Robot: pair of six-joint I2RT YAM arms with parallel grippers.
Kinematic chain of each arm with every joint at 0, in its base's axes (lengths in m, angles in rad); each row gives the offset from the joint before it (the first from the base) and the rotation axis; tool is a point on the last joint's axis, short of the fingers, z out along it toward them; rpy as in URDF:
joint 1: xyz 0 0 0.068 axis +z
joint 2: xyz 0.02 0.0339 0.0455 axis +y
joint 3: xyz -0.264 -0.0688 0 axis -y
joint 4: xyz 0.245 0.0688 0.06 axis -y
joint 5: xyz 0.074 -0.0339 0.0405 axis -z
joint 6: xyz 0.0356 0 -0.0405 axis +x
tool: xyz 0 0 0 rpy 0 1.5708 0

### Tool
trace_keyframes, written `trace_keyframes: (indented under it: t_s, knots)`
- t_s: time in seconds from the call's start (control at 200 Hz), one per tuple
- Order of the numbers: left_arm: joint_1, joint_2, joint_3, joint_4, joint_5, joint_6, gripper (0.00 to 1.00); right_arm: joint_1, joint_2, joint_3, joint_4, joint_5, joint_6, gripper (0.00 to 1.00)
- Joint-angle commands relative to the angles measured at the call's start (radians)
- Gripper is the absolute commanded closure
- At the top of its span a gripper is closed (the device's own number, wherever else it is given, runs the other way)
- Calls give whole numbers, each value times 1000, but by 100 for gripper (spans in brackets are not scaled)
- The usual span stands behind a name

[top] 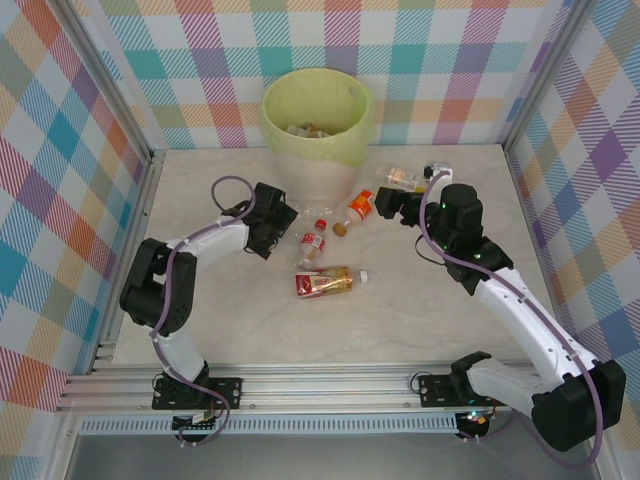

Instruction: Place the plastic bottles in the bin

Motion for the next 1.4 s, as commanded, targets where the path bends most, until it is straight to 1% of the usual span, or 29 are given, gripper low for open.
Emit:
trace_keyframes:
  t_s: [0.0,0.14,0.29,0.335,0.35,0.4,0.48,0.63,0.765,0.89,0.97,1.095,1.3,1.395]
  knots:
    - [1,55,36,-43,-36,22,4,1,-9,-4,-2,14,13,0]
    - [4,82,50,-57,-46,63,8,1,-20,-1,-19,11,13,0]
    - [27,35,-23,-19,-76,86,12,2,-40,-9,-31,22,9,0]
    - [40,14,-59,7,-59,106,12,1,-45,-11,-35,28,7,0]
    - [46,7,-72,47,-49,117,12,1,-45,-12,-35,31,7,0]
    - [65,-10,-108,99,-13,154,13,1,-45,-15,-33,34,7,0]
    - [94,-6,-127,131,48,217,15,1,-41,-16,-26,35,9,0]
    - [131,62,-41,39,165,343,16,1,-23,-5,-23,26,16,0]
    - [131,116,47,-89,159,434,13,1,-17,-1,-30,27,19,0]
    - [131,128,67,-126,145,482,13,1,-25,-6,-36,30,27,0]
    - [130,112,52,-114,139,490,19,2,-33,-9,-39,24,31,0]
    - [131,85,34,-101,134,511,33,1,-43,-11,-41,1,30,0]
    - [131,33,-3,-64,142,551,37,1,-52,-12,-52,-43,19,0]
    - [131,-7,-34,-22,148,564,42,1,-54,-16,-49,-42,18,0]
